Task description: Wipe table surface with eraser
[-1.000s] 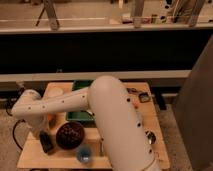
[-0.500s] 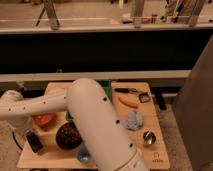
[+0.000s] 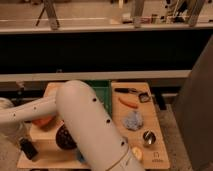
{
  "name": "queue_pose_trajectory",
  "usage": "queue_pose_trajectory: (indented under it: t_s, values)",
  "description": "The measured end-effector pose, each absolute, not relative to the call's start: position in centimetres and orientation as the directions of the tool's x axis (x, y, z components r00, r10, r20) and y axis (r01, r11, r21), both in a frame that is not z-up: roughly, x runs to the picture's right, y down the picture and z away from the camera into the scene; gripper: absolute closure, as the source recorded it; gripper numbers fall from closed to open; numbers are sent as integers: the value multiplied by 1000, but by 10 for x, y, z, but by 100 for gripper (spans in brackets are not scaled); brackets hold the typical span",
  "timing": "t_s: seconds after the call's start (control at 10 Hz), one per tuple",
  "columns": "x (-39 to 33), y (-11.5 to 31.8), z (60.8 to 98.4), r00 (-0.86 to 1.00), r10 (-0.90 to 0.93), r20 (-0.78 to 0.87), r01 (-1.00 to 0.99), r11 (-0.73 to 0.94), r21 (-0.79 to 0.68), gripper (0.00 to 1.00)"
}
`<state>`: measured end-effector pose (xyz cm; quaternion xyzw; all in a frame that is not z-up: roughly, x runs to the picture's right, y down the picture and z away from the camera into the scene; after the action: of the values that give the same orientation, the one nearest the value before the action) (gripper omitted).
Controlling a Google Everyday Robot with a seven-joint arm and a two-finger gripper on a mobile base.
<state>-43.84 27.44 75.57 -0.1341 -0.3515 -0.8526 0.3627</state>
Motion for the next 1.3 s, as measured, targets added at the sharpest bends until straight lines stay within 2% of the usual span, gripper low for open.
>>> queue_pose_trajectory:
  t_s: [0.3, 0.6, 1.3]
  values:
    - [-434, 305, 732, -701, -521, 487, 713, -484, 507, 100]
    - [-407, 320, 729, -667, -534, 520, 744, -449, 494, 100]
    - [-331, 298, 750, -526, -612, 591, 849, -339, 405, 100]
